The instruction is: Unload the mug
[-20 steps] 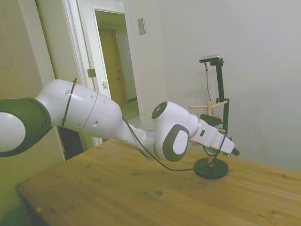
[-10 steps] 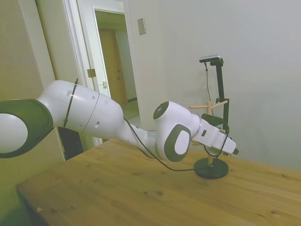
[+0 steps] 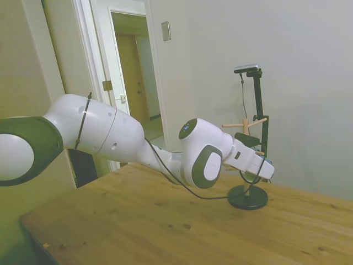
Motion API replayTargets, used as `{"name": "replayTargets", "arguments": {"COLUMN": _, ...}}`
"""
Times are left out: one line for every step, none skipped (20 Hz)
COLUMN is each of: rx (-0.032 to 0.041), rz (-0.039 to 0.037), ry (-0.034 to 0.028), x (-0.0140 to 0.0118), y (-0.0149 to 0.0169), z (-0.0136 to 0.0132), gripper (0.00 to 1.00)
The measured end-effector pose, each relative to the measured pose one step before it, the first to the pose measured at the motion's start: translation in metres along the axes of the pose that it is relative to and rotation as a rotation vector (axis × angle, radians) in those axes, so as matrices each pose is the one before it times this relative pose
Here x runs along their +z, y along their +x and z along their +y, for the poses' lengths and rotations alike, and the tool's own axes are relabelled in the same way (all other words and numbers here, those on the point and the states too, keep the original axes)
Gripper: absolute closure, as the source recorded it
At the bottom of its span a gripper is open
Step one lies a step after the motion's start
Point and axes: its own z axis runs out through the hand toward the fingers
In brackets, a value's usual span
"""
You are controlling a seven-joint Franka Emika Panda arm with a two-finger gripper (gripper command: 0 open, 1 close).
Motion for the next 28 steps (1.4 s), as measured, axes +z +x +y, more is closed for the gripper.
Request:
{"name": "replayTargets", "arguments": {"rx": 0.00123, "rz": -0.00124, "ry": 0.00236, "x": -0.00077, "y": -0.00010, "z": -0.00089, "gripper": 1.00}}
{"name": "replayTargets", "arguments": {"rx": 0.00075, "rz": -0.00189, "ry": 0.00056, "x": -0.00010, "y": -0.00065, "z": -0.00010, "gripper": 1.00}}
{"name": "replayTargets", "arguments": {"rx": 0.00090, "rz": -0.00177, "ry": 0.00063, "x": -0.00002, "y": -0.00053, "z": -0.00008, "gripper": 1.00}}
{"name": "replayTargets", "arguments": {"rx": 0.00106, "rz": -0.00134, "ry": 0.00080, "x": -0.00012, "y": -0.00024, "z": -0.00010, "gripper": 1.00}}
{"name": "replayTargets", "arguments": {"rx": 0.00151, "rz": -0.00161, "ry": 0.00027, "x": -0.00008, "y": -0.00016, "z": 0.00030, "gripper": 1.00}}
{"name": "replayTargets", "arguments": {"rx": 0.00163, "rz": -0.00157, "ry": 0.00091, "x": -0.00025, "y": -0.00010, "z": 0.00003, "gripper": 1.00}}
{"name": "replayTargets", "arguments": {"rx": 0.00165, "rz": -0.00123, "ry": 0.00098, "x": -0.00030, "y": 0.00006, "z": -0.00001, "gripper": 1.00}}
{"name": "replayTargets", "arguments": {"rx": 0.00146, "rz": -0.00036, "ry": 0.00086, "x": -0.00049, "y": 0.00042, "z": 0.00000, "gripper": 1.00}}
{"name": "replayTargets", "arguments": {"rx": 0.00095, "rz": 0.00020, "ry": 0.00125, "x": -0.00083, "y": 0.00051, "z": -0.00034, "gripper": 1.00}}
{"name": "replayTargets", "arguments": {"rx": 0.00116, "rz": 0.00018, "ry": 0.00194, "x": -0.00123, "y": 0.00059, "z": -0.00065, "gripper": 1.00}}
{"name": "replayTargets", "arguments": {"rx": 0.00142, "rz": -0.00017, "ry": 0.00233, "x": -0.00167, "y": 0.00055, "z": -0.00078, "gripper": 1.00}}
{"name": "replayTargets", "arguments": {"rx": 0.00173, "rz": -0.00045, "ry": 0.00214, "x": -0.00224, "y": 0.00057, "z": -0.00059, "gripper": 1.00}}
{"name": "replayTargets", "arguments": {"rx": 0.00174, "rz": -0.00116, "ry": 0.00148, "x": -0.00237, "y": 0.00031, "z": -0.00019, "gripper": 1.00}}
{"name": "replayTargets", "arguments": {"rx": 0.00255, "rz": -0.00126, "ry": 0.00214, "x": -0.00285, "y": 0.00052, "z": -0.00033, "gripper": 1.00}}
{"name": "replayTargets", "arguments": {"rx": 0.00251, "rz": -0.00011, "ry": 0.00239, "x": -0.00329, "y": 0.00106, "z": -0.00047, "gripper": 1.00}}
{"name": "replayTargets", "arguments": {"rx": 0.00261, "rz": 0.00038, "ry": 0.00142, "x": -0.00306, "y": 0.00133, "z": 0.00004, "gripper": 1.00}}
{"name": "replayTargets", "arguments": {"rx": 0.00276, "rz": 0.00099, "ry": 0.00020, "x": -0.00338, "y": 0.00163, "z": 0.00068, "gripper": 1.00}}
{"name": "replayTargets", "arguments": {"rx": 0.00348, "rz": 0.00121, "ry": -0.00024, "x": -0.00339, "y": 0.00208, "z": 0.00120, "gripper": 1.00}}
{"name": "replayTargets", "arguments": {"rx": 0.00365, "rz": 0.00164, "ry": 0.00004, "x": -0.00328, "y": 0.00237, "z": 0.00117, "gripper": 1.00}}
{"name": "replayTargets", "arguments": {"rx": 0.00367, "rz": 0.00082, "ry": 0.00014, "x": -0.00333, "y": 0.00209, "z": 0.00122, "gripper": 1.00}}
{"name": "replayTargets", "arguments": {"rx": 0.00434, "rz": 0.00134, "ry": -0.00118, "x": -0.00268, "y": 0.00239, "z": 0.00195, "gripper": 1.00}}
{"name": "replayTargets", "arguments": {"rx": 0.00411, "rz": 0.00358, "ry": -0.00249, "x": -0.00219, "y": 0.00346, "z": 0.00253, "gripper": 1.00}}
{"name": "replayTargets", "arguments": {"rx": 0.00502, "rz": 0.00406, "ry": -0.00521, "x": -0.00123, "y": 0.00391, "z": 0.00397, "gripper": 1.00}}
{"name": "replayTargets", "arguments": {"rx": 0.00574, "rz": 0.00469, "ry": -0.00689, "x": -0.00019, "y": 0.00469, "z": 0.00522, "gripper": 1.00}}
{"name": "replayTargets", "arguments": {"rx": 0.00657, "rz": 0.00625, "ry": -0.00828, "x": 0.00015, "y": 0.00548, "z": 0.00582, "gripper": 1.00}}
{"name": "replayTargets", "arguments": {"rx": 0.00770, "rz": 0.00881, "ry": -0.00940, "x": 0.00071, "y": 0.00738, "z": 0.00687, "gripper": 1.00}}
{"name": "replayTargets", "arguments": {"rx": 0.01300, "rz": 0.00824, "ry": -0.01039, "x": 0.00077, "y": 0.00837, "z": 0.00773, "gripper": 1.00}}
{"name": "replayTargets", "arguments": {"rx": 0.01054, "rz": 0.00393, "ry": -0.00993, "x": 0.00026, "y": 0.00830, "z": 0.00849, "gripper": 1.00}}
